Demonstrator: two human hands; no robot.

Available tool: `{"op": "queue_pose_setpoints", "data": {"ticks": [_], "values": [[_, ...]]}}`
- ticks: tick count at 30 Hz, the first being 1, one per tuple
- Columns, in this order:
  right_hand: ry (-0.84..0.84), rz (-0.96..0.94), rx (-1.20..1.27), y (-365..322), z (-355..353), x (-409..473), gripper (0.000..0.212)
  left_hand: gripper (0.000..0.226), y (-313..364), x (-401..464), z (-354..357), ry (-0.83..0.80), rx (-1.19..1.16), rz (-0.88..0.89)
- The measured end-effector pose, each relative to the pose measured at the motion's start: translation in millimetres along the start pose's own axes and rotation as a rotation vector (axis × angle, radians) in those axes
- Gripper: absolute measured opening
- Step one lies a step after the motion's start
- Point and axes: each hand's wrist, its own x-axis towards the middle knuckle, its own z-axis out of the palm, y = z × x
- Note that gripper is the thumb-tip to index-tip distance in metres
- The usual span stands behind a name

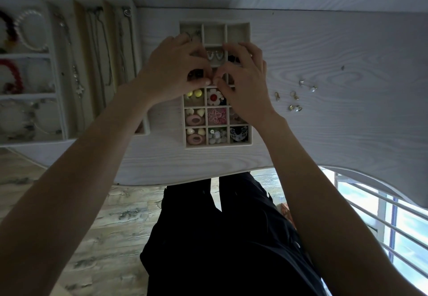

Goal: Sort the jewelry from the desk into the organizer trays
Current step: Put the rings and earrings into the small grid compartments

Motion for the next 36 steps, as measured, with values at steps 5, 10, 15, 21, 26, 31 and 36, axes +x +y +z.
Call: {"op": "queue_pose_setpoints", "data": {"ticks": [5, 10, 15, 21, 26, 31, 36], "values": [[0.089, 0.019, 0.017, -0.4, 3.1, 2.9, 0.01, 0.043, -0.1, 1.8, 1.6, 0.003, -0.083, -0.014], [0.162, 0.072, 0.083, 1.4, 1.0, 6.0, 0.01, 0.033, 8.1, -0.6, 6.1, 0.068, -0.154, -0.133], [0.127, 0.147, 0.147, 0.9, -0.4, 9.4, 0.015, 0.044, 15.7, 1.5, 11.9, 0.17, -0.131, -0.217], [0.125, 0.138, 0.163, 2.6, -0.7, 8.5, 0.013, 0.031, 20.7, 2.6, 16.2, 0.212, -0.145, -0.248], [0.208, 0.092, 0.067, 3.5, 0.3, 6.8, 0.008, 0.042, 21.6, 2.0, 13.2, 0.206, -0.06, -0.228], [0.234, 0.011, -0.037, 4.2, -3.8, 7.1, 0.007, 0.037, 18.1, 0.6, 14.9, 0.25, 0.04, -0.152], [0.179, 0.018, 0.012, 6.2, -2.9, 5.1, 0.01, 0.032, 18.8, 0.4, 15.7, 0.268, -0.001, -0.209]]}}
